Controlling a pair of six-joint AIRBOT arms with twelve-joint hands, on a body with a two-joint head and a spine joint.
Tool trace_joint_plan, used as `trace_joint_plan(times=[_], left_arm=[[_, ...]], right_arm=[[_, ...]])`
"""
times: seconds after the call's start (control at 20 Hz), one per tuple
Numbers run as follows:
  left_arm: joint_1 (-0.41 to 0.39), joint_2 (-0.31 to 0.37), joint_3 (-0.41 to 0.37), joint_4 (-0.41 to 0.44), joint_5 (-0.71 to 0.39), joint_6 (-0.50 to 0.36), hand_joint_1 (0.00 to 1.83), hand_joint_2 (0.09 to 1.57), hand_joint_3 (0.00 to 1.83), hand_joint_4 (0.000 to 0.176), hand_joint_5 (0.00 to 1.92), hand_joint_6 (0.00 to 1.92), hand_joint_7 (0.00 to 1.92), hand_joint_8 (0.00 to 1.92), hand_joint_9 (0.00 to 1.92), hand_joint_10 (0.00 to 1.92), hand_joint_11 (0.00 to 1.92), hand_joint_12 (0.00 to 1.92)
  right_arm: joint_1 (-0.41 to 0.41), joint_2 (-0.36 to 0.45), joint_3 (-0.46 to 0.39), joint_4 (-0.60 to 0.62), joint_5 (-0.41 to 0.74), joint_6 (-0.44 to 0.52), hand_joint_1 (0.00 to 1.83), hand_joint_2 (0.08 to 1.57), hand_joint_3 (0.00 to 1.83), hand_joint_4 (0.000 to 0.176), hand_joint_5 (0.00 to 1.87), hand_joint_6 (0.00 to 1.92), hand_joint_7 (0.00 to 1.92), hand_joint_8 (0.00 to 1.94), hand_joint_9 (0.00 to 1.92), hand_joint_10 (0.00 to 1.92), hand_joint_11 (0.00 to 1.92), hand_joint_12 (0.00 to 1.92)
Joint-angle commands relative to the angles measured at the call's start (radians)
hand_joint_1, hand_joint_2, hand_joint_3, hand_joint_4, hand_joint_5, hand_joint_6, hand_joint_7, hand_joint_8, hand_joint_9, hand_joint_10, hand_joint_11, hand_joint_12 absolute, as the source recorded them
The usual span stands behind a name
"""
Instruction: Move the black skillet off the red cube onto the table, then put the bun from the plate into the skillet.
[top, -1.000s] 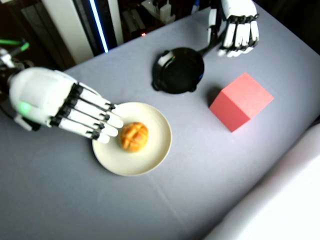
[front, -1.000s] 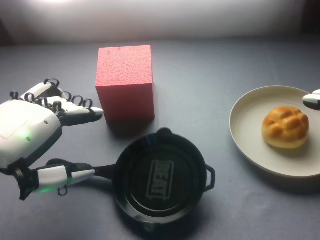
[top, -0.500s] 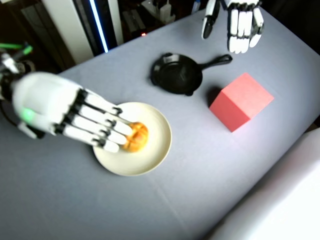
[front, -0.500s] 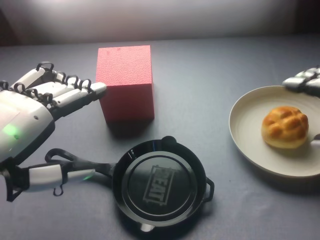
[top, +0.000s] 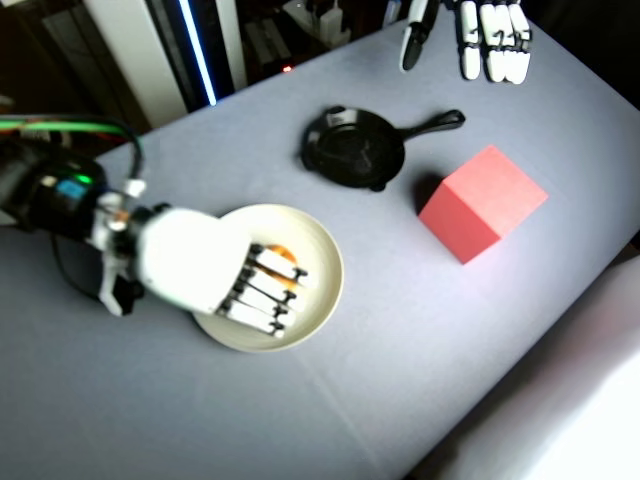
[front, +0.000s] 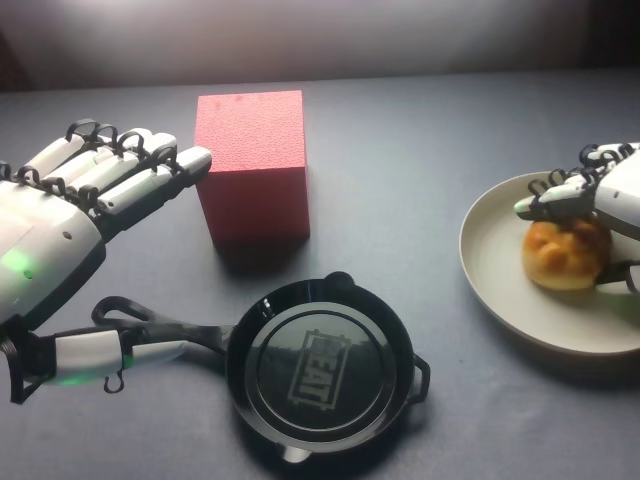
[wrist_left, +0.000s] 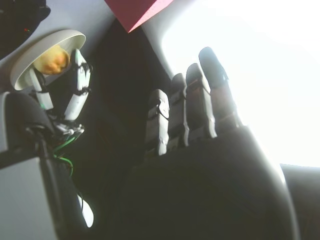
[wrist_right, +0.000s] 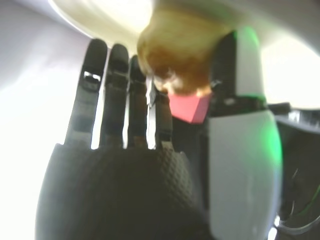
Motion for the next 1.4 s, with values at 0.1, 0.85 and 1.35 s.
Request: trace_joint_plan(times=[0.1,0.85,1.35], left_arm=[[0.002,0.007,0.001,0.004,-0.121,-0.003,0.83,0.95,0.0,0.102,0.16,0.0,0.16,0.0,0.16,0.01,0.0,0.77],[0.016,0.01,0.0,-0.022,-0.187,-0.003,0.02,1.2,0.02,0.128,0.14,0.0,0.2,0.0,0.21,0.0,0.0,0.71],[0.022,0.01,0.001,-0.041,-0.207,-0.003,0.0,1.3,0.0,0.111,0.17,0.0,0.21,0.0,0.21,0.0,0.0,0.58]], right_arm=[[0.013,0.002,-0.004,0.006,0.091,-0.008,1.22,1.15,0.0,0.0,0.84,1.01,0.95,1.12,0.96,0.49,0.59,1.41],[0.183,-0.127,-0.092,-0.372,0.372,0.24,1.26,1.12,0.0,0.0,0.92,0.94,1.01,1.08,0.93,0.99,0.75,1.27],[0.212,-0.226,-0.057,-0.407,0.246,0.259,0.66,0.99,0.0,0.081,0.27,0.09,0.29,0.16,0.2,0.22,0.0,0.74]])
